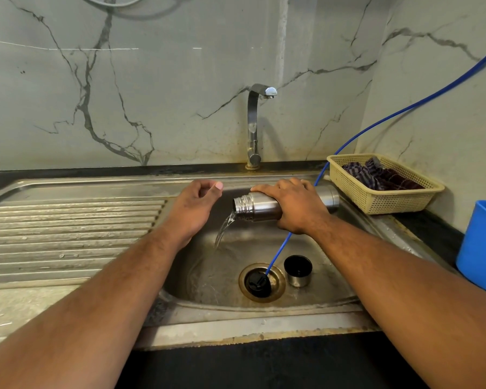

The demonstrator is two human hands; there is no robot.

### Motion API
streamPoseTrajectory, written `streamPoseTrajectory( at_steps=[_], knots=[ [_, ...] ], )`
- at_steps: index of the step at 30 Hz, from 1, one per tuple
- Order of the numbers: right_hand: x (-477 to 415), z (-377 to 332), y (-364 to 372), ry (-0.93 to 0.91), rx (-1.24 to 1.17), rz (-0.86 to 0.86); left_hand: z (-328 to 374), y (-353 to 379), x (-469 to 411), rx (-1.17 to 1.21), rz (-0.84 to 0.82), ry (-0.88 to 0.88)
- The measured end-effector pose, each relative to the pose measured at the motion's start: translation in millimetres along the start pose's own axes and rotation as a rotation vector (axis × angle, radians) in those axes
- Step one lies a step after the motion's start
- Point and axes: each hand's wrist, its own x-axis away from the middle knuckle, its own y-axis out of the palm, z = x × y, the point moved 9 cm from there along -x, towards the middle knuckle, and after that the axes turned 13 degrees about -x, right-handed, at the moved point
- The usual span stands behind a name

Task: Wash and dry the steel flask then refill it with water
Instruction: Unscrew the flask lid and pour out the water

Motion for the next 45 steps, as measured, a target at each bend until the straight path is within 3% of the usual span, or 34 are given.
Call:
streamPoseTrajectory(
  at_steps=[45],
  knots=[
    [-2.3, -0.3, -2.3, -0.026, 0.027, 0.047, -1.6, 2.0, -0.1, -0.047, -0.007, 0.017]
  ],
)
